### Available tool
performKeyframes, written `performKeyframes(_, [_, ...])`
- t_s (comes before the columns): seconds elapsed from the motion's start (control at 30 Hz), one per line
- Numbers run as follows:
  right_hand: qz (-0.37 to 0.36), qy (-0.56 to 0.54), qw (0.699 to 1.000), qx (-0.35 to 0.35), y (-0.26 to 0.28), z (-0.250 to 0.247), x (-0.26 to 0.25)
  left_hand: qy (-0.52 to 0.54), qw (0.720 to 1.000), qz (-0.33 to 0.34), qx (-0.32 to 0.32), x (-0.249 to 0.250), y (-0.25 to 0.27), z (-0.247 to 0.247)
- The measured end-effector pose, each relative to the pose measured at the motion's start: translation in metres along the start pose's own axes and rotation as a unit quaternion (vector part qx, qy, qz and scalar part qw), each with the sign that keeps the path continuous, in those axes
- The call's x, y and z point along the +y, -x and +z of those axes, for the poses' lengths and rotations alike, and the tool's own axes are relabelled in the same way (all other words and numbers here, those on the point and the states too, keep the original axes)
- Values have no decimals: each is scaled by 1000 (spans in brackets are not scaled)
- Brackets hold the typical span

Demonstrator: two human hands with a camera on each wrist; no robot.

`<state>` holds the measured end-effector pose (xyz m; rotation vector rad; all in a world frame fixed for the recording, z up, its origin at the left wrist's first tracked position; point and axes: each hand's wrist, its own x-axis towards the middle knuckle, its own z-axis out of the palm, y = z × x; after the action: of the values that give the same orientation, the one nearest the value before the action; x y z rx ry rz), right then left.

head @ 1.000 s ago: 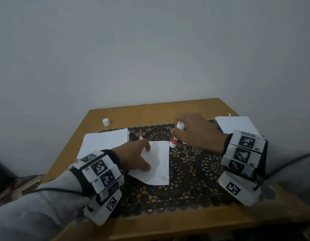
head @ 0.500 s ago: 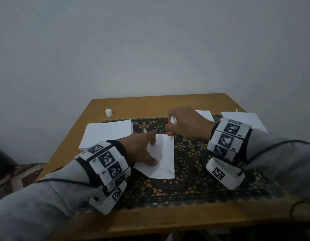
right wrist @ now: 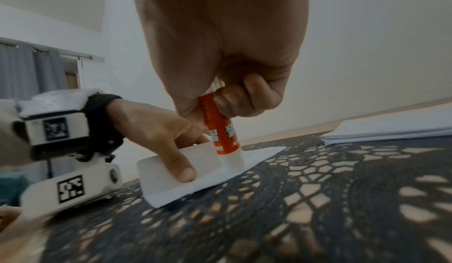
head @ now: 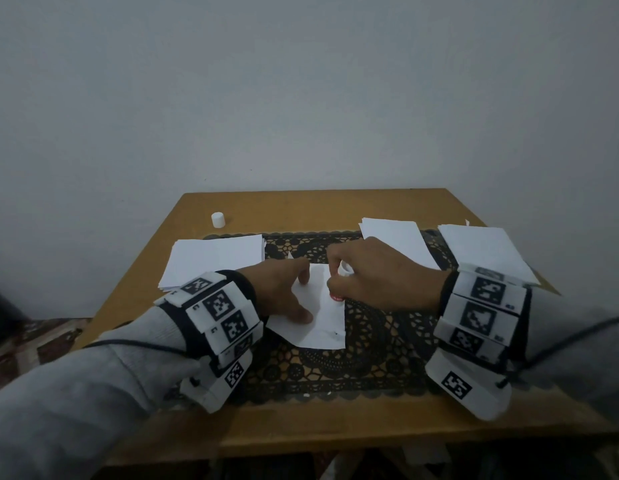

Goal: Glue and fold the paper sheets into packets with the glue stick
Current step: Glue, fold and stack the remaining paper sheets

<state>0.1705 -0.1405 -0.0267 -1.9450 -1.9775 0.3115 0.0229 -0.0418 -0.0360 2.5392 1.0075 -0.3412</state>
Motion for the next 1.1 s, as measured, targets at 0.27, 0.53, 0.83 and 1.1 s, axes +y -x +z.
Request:
performKeyframes(0.27, [-20, -49, 998, -34, 16, 0, -9, 7, 1000, -4, 0, -2, -3, 1])
performKeyframes(0.53, [-12, -64, 996, -55, 16, -2, -6, 206, 957, 94, 184, -14, -13, -19])
performKeyframes(0.83, [26, -86, 996, -2, 13, -23, 16, 133, 984, 120, 20, -14, -7, -43])
performKeyframes(1.1, [67, -9, 991, 113, 7, -43, 40, 102, 988, 113, -29, -17, 8, -26])
